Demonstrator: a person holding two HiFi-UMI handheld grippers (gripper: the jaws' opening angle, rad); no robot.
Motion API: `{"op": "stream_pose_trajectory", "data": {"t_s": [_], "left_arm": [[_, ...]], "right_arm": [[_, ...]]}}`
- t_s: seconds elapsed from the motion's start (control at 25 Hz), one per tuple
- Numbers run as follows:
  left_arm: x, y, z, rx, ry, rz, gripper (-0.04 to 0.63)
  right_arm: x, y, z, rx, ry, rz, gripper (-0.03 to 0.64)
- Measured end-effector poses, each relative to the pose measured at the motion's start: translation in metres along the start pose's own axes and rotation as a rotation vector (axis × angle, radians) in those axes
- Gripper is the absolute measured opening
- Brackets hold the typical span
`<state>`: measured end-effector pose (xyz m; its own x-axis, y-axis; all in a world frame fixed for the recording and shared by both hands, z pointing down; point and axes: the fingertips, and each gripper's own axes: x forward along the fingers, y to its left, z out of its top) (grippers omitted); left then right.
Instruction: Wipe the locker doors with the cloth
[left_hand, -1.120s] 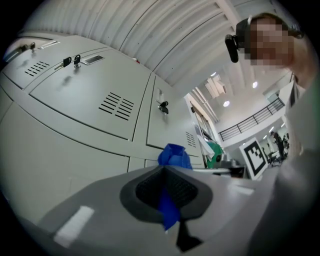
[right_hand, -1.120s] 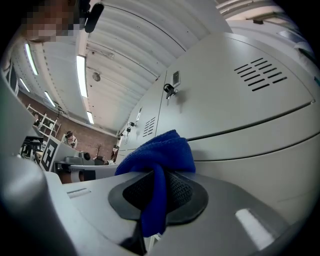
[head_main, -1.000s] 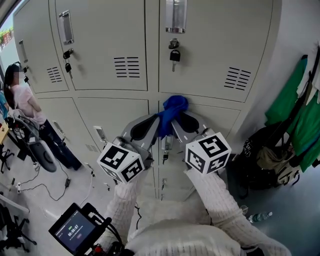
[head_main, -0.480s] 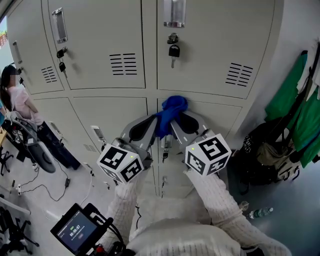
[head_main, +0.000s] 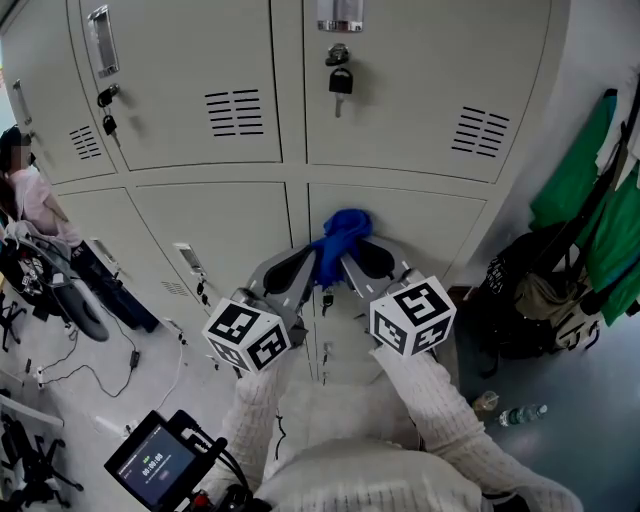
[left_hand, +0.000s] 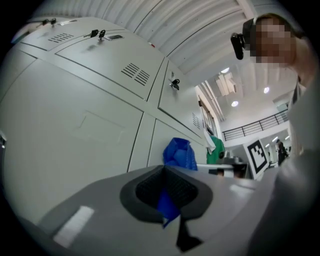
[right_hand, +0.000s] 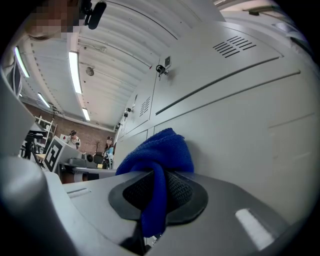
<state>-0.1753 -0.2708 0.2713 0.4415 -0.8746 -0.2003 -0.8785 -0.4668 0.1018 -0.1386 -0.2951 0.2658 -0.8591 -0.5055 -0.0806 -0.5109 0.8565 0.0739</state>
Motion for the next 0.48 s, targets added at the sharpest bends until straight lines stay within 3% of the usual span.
{"op": "stream_pose_trajectory", "data": {"t_s": [0.36,0.48], "left_arm": [[-0.016,0.001,-0.055,-0.07,0.103,0.027,0.006],[-0.021,-0.003,-0.078,-0.052,0.166,0.022,0.006]], "right_arm": [[-0.009,-0.005,-0.048,0.056,0.068,-0.011,0.049],[-0.012,-0.005,-0.068,0.075,0.085,-0.014,0.049]]}}
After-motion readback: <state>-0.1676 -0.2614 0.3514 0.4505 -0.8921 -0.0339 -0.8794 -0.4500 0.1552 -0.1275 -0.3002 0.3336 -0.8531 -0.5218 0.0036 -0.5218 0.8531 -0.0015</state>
